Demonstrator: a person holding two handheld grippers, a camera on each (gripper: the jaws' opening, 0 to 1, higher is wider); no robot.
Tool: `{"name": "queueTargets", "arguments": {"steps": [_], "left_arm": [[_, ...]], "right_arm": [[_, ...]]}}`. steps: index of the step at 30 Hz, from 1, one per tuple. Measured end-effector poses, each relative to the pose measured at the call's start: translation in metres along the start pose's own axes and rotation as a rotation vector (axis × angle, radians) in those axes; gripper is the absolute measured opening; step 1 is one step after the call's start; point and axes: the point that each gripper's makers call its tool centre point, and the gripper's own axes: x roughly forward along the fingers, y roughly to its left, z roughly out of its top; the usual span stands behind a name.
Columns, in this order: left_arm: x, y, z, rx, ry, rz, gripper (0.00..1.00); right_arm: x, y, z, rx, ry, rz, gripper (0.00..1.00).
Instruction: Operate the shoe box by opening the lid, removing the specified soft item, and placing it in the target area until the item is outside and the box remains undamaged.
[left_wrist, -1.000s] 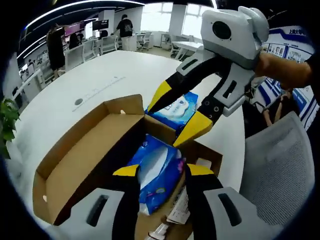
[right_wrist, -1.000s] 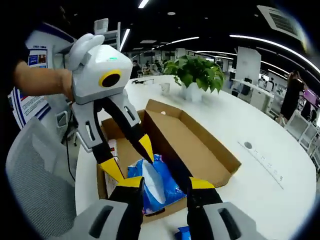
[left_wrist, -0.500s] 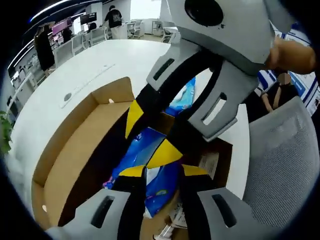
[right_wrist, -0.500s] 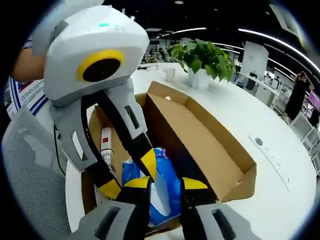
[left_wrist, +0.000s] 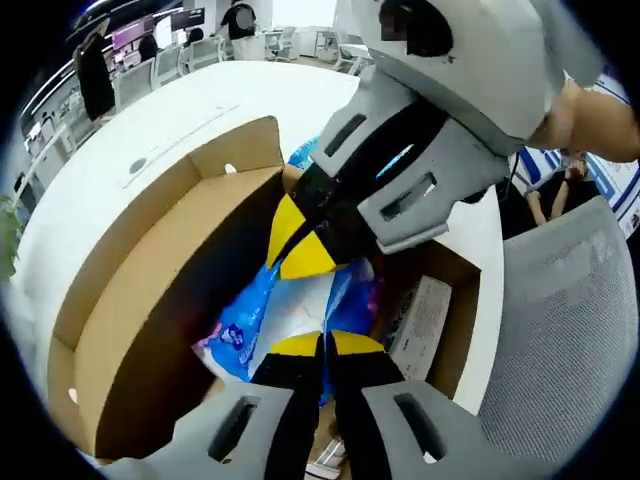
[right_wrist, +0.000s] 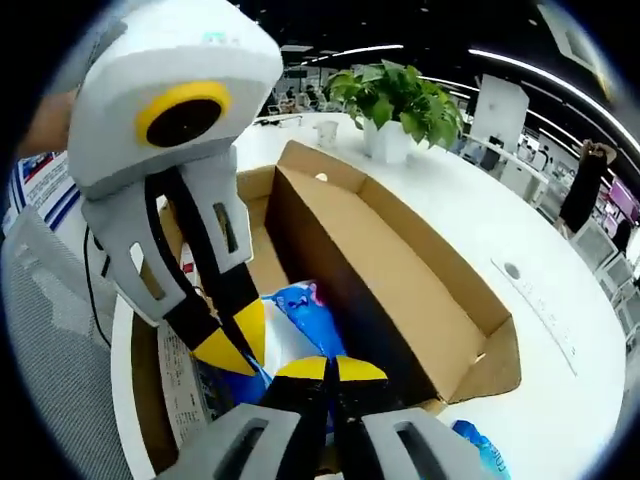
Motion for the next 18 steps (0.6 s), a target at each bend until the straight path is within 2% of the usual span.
{"name": "queueTargets", "arguments": {"steps": [5,9,18], "left_arm": [[-0.007,0.0,0.004,-0.016,-0.025,0.037,0.0],[-0.016,-0.002,0.009,-0.02,-0.046,0.072,0.0],[-0.053,-0.001,0.022,-0.044,-0.112,0.142,0.0]], "right_arm": [[-0.004,0.0,0.005,0.004,-0.028,-0.015,0.0],[-0.01,-0.003,0.017,0.017,-0.07,-0.041,0.0],[-0.03,-0.003,0.049,0.018,-0.151,-0.033,0.0]]}}
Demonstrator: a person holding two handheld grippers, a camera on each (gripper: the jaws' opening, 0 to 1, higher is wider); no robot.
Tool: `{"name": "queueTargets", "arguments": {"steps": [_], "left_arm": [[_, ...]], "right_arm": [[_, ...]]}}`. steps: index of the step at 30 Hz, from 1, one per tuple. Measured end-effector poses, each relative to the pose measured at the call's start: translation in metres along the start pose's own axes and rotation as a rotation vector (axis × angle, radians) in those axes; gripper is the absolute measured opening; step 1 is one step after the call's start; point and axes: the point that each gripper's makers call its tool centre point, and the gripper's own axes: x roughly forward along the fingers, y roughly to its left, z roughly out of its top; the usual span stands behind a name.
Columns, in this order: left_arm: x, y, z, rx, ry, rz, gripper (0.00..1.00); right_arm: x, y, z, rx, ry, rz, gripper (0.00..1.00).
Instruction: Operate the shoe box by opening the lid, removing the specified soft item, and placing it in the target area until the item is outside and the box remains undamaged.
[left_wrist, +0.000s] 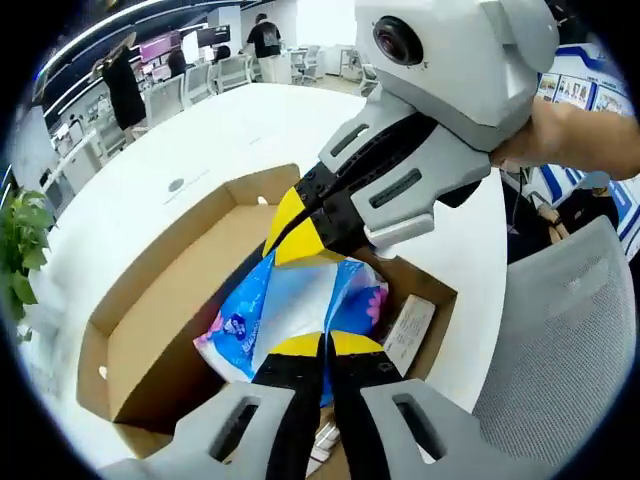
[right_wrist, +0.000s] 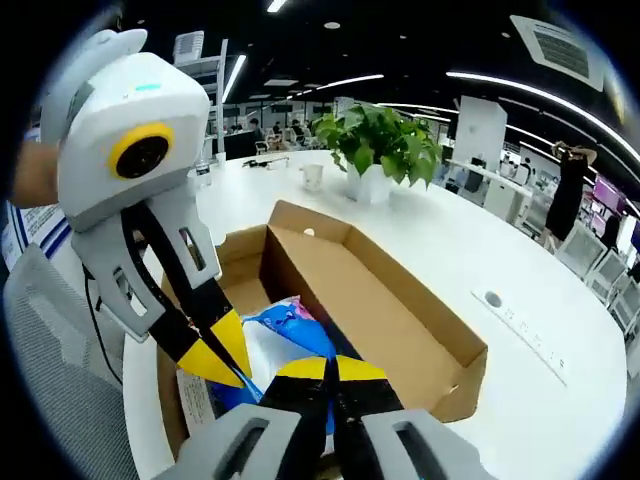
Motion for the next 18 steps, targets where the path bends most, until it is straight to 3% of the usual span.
{"name": "queueTargets", "arguments": {"steps": [7,18], "left_arm": [[-0.021,-0.005,0.018,-0.003,-0.015,0.004,0.0],[-0.038,-0.022,0.047,0.044,-0.051,-0.016,0.0]], "right_arm": [[-0.01,0.0,0.023,-0.021,-0.026,0.011,0.0],[-0.036,-0.005,0.042,-0.039,-0.052,0.011,0.0]]}}
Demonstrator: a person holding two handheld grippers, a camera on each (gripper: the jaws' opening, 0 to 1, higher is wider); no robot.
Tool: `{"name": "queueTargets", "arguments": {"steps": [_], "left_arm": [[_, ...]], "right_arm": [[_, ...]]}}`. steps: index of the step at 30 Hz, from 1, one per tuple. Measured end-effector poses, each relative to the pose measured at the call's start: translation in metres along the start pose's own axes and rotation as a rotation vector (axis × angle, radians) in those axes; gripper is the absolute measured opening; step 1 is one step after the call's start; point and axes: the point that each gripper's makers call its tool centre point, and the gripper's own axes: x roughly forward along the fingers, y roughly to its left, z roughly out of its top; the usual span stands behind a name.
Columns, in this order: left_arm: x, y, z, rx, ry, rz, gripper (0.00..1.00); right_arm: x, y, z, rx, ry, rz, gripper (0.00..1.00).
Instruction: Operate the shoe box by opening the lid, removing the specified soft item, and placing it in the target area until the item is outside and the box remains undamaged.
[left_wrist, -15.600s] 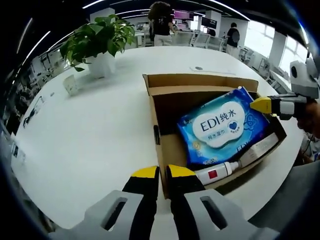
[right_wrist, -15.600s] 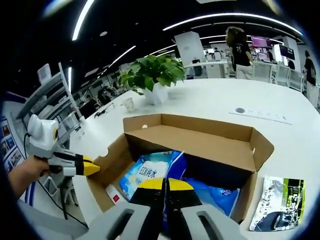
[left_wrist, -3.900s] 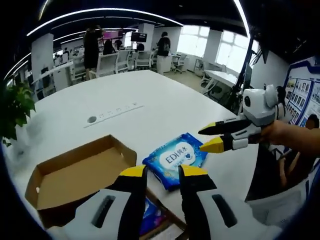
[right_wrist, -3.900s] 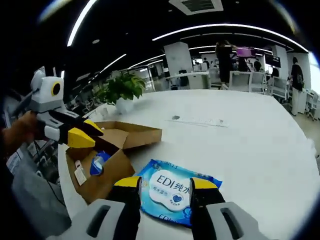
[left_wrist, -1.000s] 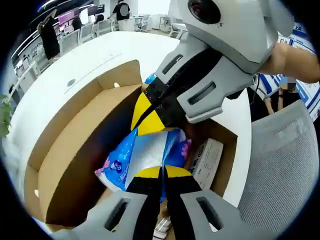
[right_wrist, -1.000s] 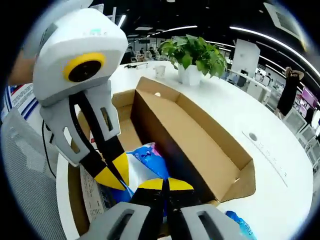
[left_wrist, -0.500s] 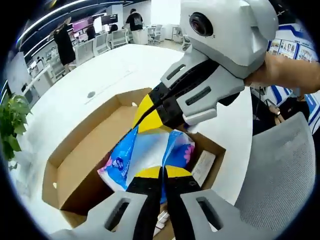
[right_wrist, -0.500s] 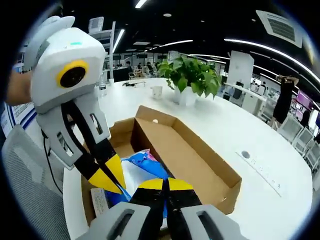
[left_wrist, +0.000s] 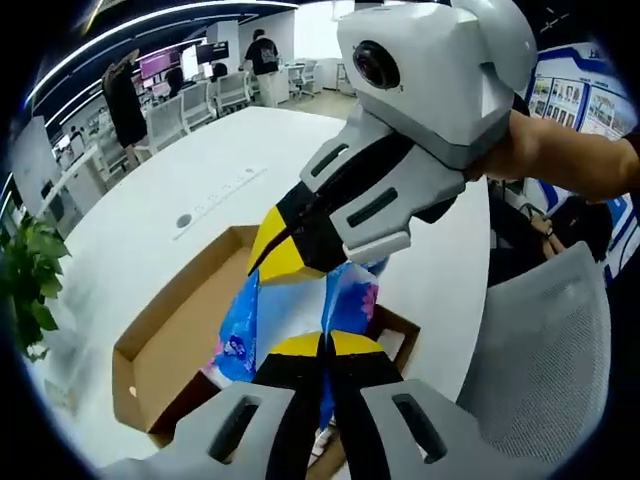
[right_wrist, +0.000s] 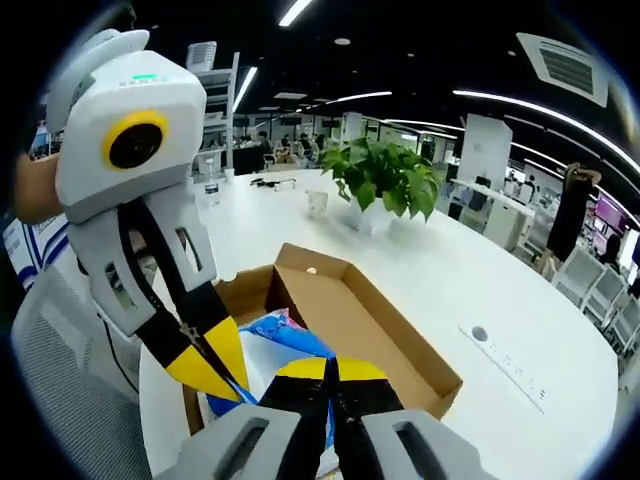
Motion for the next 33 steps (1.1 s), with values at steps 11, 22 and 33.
{"name": "queueTargets", "arguments": {"steps": [11,22,33], "left_arm": [[0.004,-0.022,0.035,0.046,-0.043,-0.062,0.0],[0.03,-0.046,0.059,0.108,-0.035,-0.127,0.0],[0.058,-0.074,0.085,0.193,-0.009,-0.198,0.0]], "right_arm": [[-0.035,-0.018,-0.002,0.013,-0.009,-0.045,0.0],[-0.066,-0.038,-0.028,0.042,0.014,-0.105,0.0],[-0.1,-0.056,-0.059,0.065,0.047,-0.179,0.0]]}}
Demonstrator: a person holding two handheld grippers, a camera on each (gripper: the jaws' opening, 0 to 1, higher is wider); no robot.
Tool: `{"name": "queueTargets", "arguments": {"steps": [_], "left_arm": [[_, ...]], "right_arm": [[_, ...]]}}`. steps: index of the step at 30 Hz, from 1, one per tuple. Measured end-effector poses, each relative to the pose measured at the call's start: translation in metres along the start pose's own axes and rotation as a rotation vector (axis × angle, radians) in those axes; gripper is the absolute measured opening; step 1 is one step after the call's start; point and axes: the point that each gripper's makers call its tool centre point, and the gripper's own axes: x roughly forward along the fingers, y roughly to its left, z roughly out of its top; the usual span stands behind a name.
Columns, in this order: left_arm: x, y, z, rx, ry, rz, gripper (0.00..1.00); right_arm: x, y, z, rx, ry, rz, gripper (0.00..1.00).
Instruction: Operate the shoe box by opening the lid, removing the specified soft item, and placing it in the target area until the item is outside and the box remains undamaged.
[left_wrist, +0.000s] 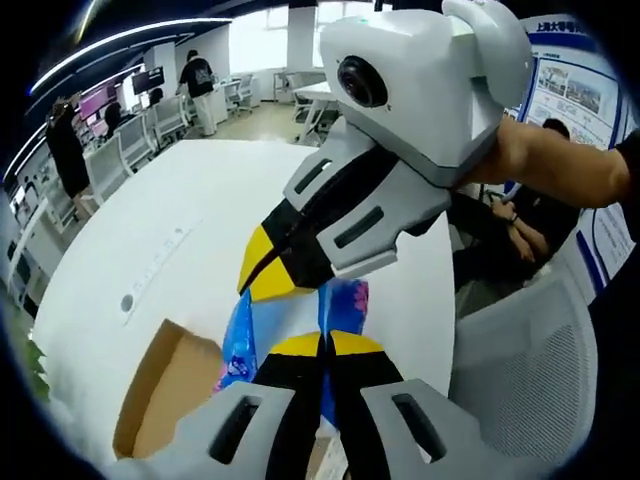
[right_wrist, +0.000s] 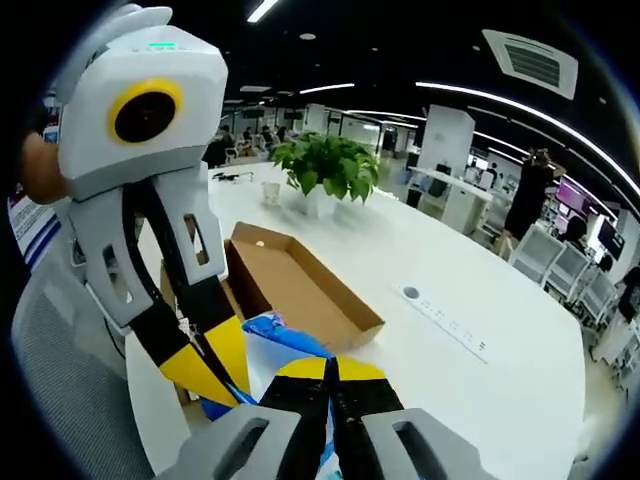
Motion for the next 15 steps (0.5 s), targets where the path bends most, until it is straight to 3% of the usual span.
{"name": "queueTargets", "arguments": {"steps": [15], "left_arm": [[0.042,-0.012,0.032,0.046,0.01,-0.06,0.0]], "right_arm": [[-0.03,-0.04,-0.032,0.086,0.012,-0.075,0.0]]}}
